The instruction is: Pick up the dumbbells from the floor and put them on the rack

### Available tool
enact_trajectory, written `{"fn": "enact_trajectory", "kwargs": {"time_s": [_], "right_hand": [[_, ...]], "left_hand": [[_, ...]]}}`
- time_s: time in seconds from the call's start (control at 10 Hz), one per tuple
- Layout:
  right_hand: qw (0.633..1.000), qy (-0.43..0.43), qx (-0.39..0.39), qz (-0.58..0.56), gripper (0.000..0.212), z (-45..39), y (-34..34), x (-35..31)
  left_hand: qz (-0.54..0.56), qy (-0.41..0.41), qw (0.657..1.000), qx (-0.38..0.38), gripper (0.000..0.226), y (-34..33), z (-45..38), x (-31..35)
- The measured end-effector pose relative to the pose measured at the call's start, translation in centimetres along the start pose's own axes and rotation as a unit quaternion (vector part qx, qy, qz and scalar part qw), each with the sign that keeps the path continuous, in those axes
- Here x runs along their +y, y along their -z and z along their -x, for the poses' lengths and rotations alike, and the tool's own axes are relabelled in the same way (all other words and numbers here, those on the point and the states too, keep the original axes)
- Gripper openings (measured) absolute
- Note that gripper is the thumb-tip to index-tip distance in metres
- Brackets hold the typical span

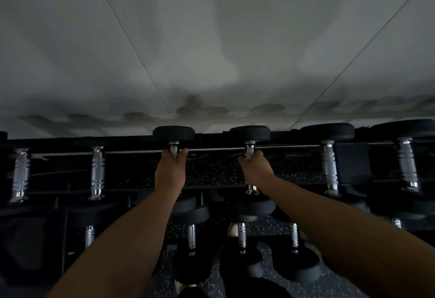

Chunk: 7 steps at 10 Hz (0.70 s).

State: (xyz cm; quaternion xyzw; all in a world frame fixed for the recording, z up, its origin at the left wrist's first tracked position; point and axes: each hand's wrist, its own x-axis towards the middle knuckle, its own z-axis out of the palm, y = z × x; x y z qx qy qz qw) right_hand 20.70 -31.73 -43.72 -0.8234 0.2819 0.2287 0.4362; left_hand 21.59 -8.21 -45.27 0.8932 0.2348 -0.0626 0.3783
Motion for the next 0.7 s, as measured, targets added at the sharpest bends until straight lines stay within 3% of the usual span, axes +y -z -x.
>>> {"fn": "enact_trajectory", "kwargs": {"time_s": [0.3, 0.5, 0.7], "right_hand": [[0.997, 0.037, 0.029, 0.054, 0.068, 5.5, -0.1, -1.8], [0.987, 0.115, 0.069, 0.085, 0.075, 12.4, -1.5, -2.2], [0.972, 0.175, 0.120, 0.107, 0.078, 20.1, -3.1, -2.6]], "left_hand": [[0.088, -0.045, 0.995, -0.031, 0.048, 3.1, 3.1, 0.2], [0.080, -0.105, 0.990, -0.054, 0.069, 8.0, 6.4, -2.4], [0.024, -0.220, 0.974, -0.052, 0.068, 14.9, 9.0, -4.4]]}}
